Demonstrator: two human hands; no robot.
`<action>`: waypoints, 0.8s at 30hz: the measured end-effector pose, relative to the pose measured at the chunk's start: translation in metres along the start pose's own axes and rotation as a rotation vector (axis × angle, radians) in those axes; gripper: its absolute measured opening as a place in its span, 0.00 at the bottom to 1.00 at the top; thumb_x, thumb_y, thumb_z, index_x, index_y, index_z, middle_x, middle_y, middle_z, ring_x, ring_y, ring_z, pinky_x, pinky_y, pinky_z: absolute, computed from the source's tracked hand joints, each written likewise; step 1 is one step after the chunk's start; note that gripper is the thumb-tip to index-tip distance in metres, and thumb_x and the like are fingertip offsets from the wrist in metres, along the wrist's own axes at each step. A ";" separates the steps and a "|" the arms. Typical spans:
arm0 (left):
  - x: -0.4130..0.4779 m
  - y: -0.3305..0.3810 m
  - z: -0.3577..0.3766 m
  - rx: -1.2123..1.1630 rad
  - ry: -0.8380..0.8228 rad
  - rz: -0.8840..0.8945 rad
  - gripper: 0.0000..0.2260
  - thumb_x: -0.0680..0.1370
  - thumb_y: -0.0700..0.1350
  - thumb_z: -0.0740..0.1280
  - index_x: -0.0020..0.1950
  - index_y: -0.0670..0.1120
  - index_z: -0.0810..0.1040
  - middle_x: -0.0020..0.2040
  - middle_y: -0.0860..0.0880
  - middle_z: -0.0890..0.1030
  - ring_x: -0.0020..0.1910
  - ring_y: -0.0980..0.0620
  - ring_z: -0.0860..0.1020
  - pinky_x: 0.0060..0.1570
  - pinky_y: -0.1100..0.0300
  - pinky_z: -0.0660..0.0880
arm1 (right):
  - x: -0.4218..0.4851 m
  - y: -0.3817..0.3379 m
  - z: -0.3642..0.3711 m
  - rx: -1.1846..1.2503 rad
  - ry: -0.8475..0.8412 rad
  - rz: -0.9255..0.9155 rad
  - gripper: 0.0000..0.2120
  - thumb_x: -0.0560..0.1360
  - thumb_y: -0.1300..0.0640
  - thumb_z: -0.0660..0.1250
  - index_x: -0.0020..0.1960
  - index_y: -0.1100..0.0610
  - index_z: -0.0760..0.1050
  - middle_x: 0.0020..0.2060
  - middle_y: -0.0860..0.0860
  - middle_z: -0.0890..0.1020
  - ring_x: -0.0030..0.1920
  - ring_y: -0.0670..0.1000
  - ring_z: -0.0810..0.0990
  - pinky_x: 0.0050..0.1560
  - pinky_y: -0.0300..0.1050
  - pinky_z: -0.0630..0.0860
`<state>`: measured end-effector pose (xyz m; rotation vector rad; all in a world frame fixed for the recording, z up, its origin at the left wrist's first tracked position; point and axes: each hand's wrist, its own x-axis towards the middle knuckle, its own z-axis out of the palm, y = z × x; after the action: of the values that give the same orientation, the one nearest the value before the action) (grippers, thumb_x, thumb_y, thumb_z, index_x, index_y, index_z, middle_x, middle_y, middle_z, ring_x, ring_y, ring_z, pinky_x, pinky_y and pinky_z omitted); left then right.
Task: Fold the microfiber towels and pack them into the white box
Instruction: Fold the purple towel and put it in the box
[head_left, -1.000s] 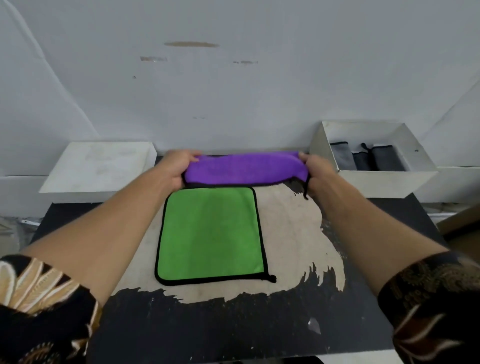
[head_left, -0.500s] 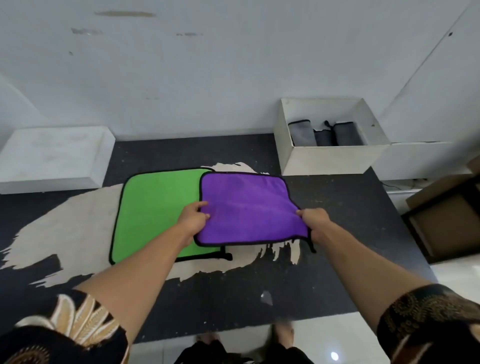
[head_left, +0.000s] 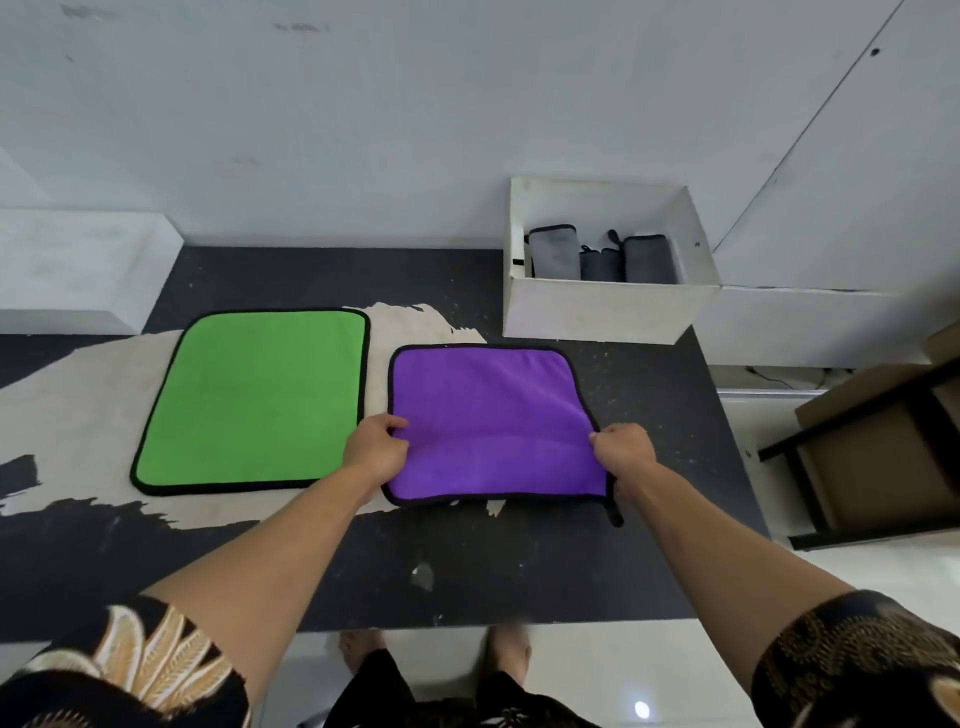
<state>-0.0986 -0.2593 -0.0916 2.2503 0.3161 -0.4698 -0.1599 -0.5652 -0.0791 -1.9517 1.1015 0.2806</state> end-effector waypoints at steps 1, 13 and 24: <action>-0.003 0.000 0.005 0.028 -0.014 -0.025 0.16 0.76 0.36 0.67 0.63 0.46 0.78 0.65 0.44 0.77 0.61 0.44 0.76 0.58 0.57 0.73 | 0.000 0.004 -0.003 -0.043 -0.034 0.013 0.07 0.76 0.60 0.64 0.43 0.62 0.79 0.42 0.57 0.82 0.41 0.57 0.80 0.37 0.45 0.76; -0.029 -0.002 0.019 0.071 0.004 -0.146 0.28 0.76 0.43 0.70 0.72 0.43 0.63 0.59 0.43 0.79 0.51 0.45 0.78 0.49 0.54 0.76 | -0.002 0.015 -0.015 -0.350 -0.135 -0.073 0.10 0.78 0.53 0.64 0.48 0.60 0.78 0.43 0.55 0.83 0.41 0.56 0.83 0.43 0.51 0.83; -0.047 -0.013 0.016 0.393 -0.111 0.011 0.35 0.74 0.45 0.72 0.74 0.45 0.56 0.55 0.46 0.79 0.48 0.47 0.79 0.45 0.55 0.76 | -0.023 0.021 -0.028 -0.689 -0.117 -0.081 0.10 0.74 0.55 0.67 0.52 0.60 0.76 0.43 0.54 0.84 0.42 0.54 0.85 0.42 0.45 0.81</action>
<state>-0.1492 -0.2668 -0.0896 2.5896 0.1628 -0.6973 -0.1956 -0.5781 -0.0606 -2.5292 0.9121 0.8021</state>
